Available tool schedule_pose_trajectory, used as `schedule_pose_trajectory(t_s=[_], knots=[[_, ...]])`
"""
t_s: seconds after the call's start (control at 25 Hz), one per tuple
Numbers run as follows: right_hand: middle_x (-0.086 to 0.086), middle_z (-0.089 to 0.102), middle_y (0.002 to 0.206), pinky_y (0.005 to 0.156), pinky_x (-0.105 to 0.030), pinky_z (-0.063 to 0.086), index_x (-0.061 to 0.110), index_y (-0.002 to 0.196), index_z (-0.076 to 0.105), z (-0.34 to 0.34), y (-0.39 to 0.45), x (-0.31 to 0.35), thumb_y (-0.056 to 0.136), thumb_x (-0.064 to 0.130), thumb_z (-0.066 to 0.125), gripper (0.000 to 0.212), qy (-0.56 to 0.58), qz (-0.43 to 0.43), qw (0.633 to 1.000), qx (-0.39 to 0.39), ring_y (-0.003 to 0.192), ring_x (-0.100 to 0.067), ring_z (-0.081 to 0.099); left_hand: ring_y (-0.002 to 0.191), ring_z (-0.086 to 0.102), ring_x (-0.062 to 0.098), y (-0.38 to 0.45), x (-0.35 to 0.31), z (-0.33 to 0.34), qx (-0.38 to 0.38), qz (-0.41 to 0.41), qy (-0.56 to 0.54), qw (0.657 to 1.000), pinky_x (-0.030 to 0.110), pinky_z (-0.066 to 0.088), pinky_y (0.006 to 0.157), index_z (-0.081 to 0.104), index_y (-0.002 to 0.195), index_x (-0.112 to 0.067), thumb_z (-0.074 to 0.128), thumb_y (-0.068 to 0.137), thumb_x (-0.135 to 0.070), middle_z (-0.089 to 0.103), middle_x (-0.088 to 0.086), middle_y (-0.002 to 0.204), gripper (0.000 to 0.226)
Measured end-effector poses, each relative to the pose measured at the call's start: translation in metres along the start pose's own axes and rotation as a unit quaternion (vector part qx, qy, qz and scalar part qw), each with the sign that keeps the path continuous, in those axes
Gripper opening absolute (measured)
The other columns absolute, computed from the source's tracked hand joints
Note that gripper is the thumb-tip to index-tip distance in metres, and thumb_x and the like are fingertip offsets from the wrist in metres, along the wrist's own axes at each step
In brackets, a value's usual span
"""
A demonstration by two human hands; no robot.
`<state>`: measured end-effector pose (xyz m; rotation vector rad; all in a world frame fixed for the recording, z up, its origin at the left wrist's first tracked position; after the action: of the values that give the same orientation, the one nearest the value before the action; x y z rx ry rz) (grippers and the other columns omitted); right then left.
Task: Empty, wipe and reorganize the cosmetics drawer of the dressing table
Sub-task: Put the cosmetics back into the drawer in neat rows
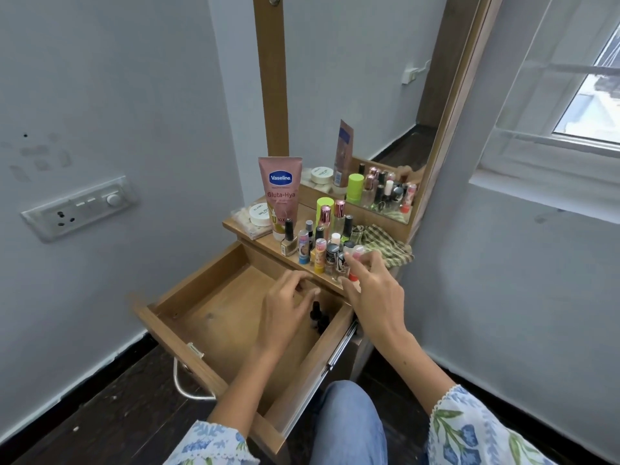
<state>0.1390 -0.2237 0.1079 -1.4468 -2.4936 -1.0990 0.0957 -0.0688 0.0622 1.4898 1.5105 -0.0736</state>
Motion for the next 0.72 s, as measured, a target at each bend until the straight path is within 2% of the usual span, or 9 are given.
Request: schedule_pose_trajectory(t_s=[0.08, 0.16, 0.32, 0.4, 0.52, 0.64, 0.72], knots=[[-0.005, 0.061, 0.1, 0.055, -0.027, 0.051, 0.011, 0.103, 0.066, -0.004, 0.001, -0.001, 0.076, 0.022, 0.079, 0.032, 0.005, -0.01, 1.0, -0.029, 0.073, -0.017, 0.06, 0.09, 0.05, 0.004, 0.009, -0.028, -0.006, -0.054, 0.082, 0.094, 0.991, 0.014, 0.042, 0.073, 0.061, 0.122, -0.018, 0.062, 0.091, -0.026, 0.057, -0.003, 0.1, 0.032], [0.0, 0.065, 0.093, 0.053, -0.026, 0.05, 0.012, 0.095, 0.064, -0.007, 0.001, -0.003, 0.073, 0.022, 0.082, 0.031, 0.017, -0.014, 0.999, -0.044, 0.069, -0.014, 0.06, 0.095, 0.05, 0.014, 0.018, -0.046, -0.004, -0.086, 0.126, 0.197, 0.969, 0.023, 0.043, 0.076, 0.054, 0.132, -0.02, 0.064, 0.09, -0.016, 0.055, 0.005, 0.107, 0.043], [0.003, 0.069, 0.084, 0.053, -0.027, 0.05, 0.008, 0.104, 0.067, -0.011, -0.006, -0.005, 0.074, 0.019, 0.081, 0.035, 0.048, -0.027, 0.997, -0.05, 0.06, -0.016, 0.062, 0.113, 0.049, 0.03, 0.028, -0.052, 0.003, -0.092, 0.119, 0.332, 0.931, 0.04, 0.044, 0.088, 0.05, 0.136, -0.025, 0.064, 0.085, -0.003, 0.05, 0.017, 0.131, 0.057], [0.003, 0.069, 0.086, 0.054, -0.026, 0.05, 0.008, 0.106, 0.068, -0.014, -0.01, -0.007, 0.076, 0.019, 0.08, 0.034, 0.067, -0.028, 0.996, -0.051, 0.057, -0.016, 0.061, 0.119, 0.044, 0.033, 0.03, -0.051, 0.007, -0.082, 0.111, 0.36, 0.923, 0.044, 0.043, 0.089, 0.055, 0.131, -0.028, 0.064, 0.084, -0.007, 0.044, 0.019, 0.14, 0.053], [0.004, 0.069, 0.087, 0.053, -0.023, 0.048, 0.01, 0.096, 0.069, -0.022, -0.012, -0.006, 0.076, 0.018, 0.08, 0.025, 0.074, -0.034, 0.995, -0.061, 0.054, -0.014, 0.061, 0.125, 0.038, 0.032, 0.026, -0.047, 0.011, -0.071, 0.114, 0.354, 0.926, 0.048, 0.039, 0.091, 0.064, 0.117, -0.029, 0.064, 0.086, -0.02, 0.041, 0.017, 0.144, 0.033], [0.003, 0.07, 0.088, 0.053, -0.02, 0.046, 0.01, 0.091, 0.07, -0.027, -0.014, -0.005, 0.075, 0.018, 0.08, 0.021, 0.068, -0.041, 0.995, -0.063, 0.055, -0.013, 0.06, 0.122, 0.04, 0.028, 0.02, -0.047, 0.01, -0.095, 0.144, 0.33, 0.928, 0.043, 0.031, 0.093, 0.067, 0.103, -0.024, 0.068, 0.083, -0.029, 0.052, 0.012, 0.135, 0.021], [0.002, 0.071, 0.09, 0.053, -0.022, 0.049, 0.01, 0.091, 0.07, -0.029, -0.016, -0.006, 0.075, 0.017, 0.08, 0.02, 0.081, -0.034, 0.994, -0.061, 0.055, -0.012, 0.059, 0.117, 0.045, 0.023, 0.017, -0.049, 0.008, -0.111, 0.168, 0.306, 0.93, 0.039, 0.029, 0.091, 0.067, 0.09, -0.021, 0.072, 0.079, -0.032, 0.061, 0.005, 0.125, 0.016]])
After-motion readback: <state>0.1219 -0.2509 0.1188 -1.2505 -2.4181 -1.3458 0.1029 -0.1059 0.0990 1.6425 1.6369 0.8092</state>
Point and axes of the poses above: each hand's wrist, its own y-axis towards the middle knuckle, its own z-axis out of the palm, x = y × z, the point moved 7 cm from there along y, towards the middle knuckle
